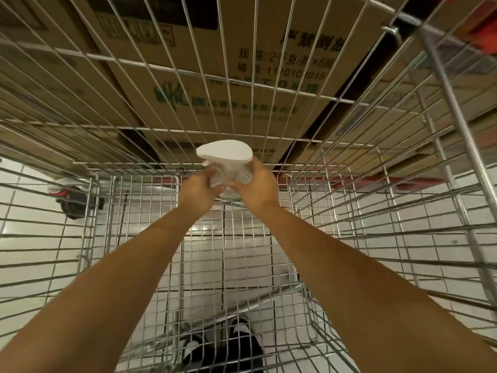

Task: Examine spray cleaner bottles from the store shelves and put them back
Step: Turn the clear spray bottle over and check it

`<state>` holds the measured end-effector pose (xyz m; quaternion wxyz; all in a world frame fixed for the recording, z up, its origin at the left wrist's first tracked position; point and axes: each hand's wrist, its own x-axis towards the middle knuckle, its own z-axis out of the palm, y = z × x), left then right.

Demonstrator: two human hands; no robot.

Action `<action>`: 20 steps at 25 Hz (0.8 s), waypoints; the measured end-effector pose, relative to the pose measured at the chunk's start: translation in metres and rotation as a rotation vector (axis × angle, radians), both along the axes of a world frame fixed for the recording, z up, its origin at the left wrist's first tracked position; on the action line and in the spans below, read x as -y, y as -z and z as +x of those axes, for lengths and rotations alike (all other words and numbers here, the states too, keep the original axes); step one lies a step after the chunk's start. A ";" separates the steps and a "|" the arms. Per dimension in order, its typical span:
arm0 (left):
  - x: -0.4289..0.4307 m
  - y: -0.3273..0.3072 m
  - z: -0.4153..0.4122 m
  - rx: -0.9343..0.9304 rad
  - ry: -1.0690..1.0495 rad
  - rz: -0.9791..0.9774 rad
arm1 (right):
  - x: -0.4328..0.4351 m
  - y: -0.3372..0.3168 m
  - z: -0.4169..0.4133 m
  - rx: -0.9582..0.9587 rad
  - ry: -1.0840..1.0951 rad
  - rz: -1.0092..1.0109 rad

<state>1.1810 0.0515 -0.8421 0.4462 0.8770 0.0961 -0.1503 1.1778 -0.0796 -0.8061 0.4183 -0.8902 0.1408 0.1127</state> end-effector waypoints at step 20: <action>-0.030 -0.384 -0.150 0.071 -0.447 -0.765 | 0.005 -0.374 -0.128 0.162 -0.097 0.533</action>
